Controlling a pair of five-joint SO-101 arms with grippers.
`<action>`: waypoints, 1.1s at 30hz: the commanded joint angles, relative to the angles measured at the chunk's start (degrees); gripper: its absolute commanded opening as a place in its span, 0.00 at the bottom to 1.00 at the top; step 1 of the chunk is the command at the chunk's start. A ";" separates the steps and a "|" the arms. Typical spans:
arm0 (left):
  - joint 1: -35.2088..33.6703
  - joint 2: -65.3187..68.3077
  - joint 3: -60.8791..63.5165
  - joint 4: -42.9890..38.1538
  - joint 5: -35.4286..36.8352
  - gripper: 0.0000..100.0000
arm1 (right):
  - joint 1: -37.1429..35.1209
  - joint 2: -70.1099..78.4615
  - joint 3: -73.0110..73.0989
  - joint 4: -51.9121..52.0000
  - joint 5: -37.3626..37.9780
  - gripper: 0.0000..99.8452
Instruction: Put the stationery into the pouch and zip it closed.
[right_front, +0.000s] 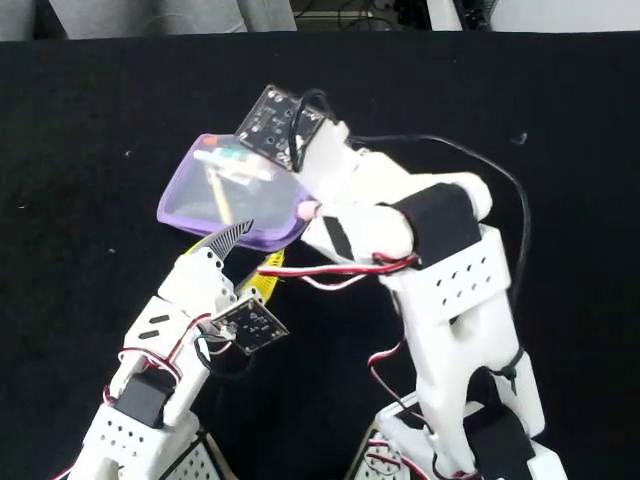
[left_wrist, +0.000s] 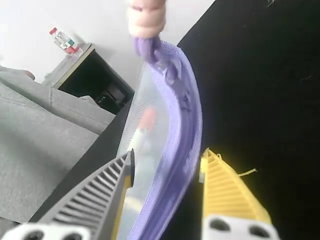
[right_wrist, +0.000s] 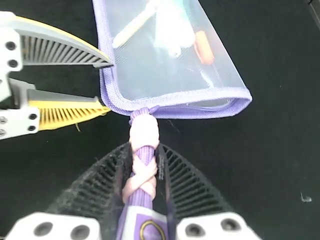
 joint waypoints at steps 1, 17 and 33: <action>0.66 0.26 0.92 -1.49 -0.70 0.22 | -1.67 -0.84 -3.21 1.49 -0.70 0.01; 0.40 20.57 1.19 -23.56 -0.79 0.22 | -1.41 -0.92 -3.82 1.58 -2.02 0.01; 0.31 34.46 0.75 -36.48 -0.79 0.02 | 0.88 -0.84 -3.91 0.44 -1.93 0.01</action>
